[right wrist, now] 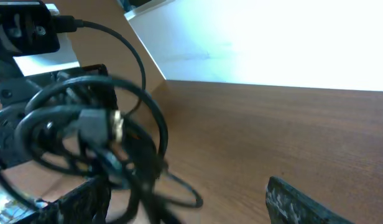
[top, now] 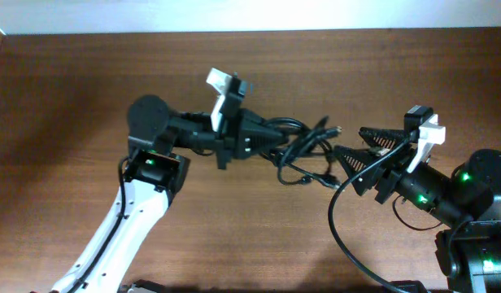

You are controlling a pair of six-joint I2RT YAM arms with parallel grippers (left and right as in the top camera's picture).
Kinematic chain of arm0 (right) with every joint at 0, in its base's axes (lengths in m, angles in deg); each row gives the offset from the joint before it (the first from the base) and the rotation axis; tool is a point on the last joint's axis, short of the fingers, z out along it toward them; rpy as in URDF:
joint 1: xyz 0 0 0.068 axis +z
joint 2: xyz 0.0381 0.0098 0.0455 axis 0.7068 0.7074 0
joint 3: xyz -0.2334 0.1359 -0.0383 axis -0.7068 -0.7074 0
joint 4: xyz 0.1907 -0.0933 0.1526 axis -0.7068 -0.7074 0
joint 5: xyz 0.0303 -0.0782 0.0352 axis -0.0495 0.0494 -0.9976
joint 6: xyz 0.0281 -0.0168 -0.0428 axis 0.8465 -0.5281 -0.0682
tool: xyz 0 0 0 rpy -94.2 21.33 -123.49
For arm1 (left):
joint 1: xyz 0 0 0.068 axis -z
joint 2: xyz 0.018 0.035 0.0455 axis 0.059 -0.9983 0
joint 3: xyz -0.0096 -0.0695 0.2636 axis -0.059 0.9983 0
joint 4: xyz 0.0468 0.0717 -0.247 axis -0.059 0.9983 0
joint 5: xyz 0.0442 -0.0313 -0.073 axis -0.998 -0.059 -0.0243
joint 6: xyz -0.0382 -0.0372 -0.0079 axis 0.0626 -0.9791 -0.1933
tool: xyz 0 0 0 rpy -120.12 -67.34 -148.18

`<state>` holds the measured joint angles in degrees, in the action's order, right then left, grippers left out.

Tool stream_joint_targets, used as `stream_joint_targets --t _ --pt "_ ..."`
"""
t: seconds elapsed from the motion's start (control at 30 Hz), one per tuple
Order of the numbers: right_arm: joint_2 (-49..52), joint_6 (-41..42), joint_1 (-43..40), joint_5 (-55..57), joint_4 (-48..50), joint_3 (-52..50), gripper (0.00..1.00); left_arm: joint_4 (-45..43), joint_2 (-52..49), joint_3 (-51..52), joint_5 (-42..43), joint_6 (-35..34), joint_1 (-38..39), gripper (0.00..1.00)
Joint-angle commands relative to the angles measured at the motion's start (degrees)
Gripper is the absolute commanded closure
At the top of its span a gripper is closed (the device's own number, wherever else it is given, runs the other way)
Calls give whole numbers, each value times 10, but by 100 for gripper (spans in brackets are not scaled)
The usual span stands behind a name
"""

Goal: Untangle cables

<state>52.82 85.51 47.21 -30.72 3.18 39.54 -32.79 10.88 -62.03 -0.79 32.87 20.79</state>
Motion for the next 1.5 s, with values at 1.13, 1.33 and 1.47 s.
stream_joint_targets --t 1.13,1.33,1.47 --pt "76 -203 -65 -422 104 5 23 -128 -4 -11 92 157 53 100" --pt "101 -200 -64 -452 125 5 96 -130 -4 -11 91 165 81 100" --pt "101 -200 -63 -452 125 5 89 -130 -4 -11 70 165 81 100"
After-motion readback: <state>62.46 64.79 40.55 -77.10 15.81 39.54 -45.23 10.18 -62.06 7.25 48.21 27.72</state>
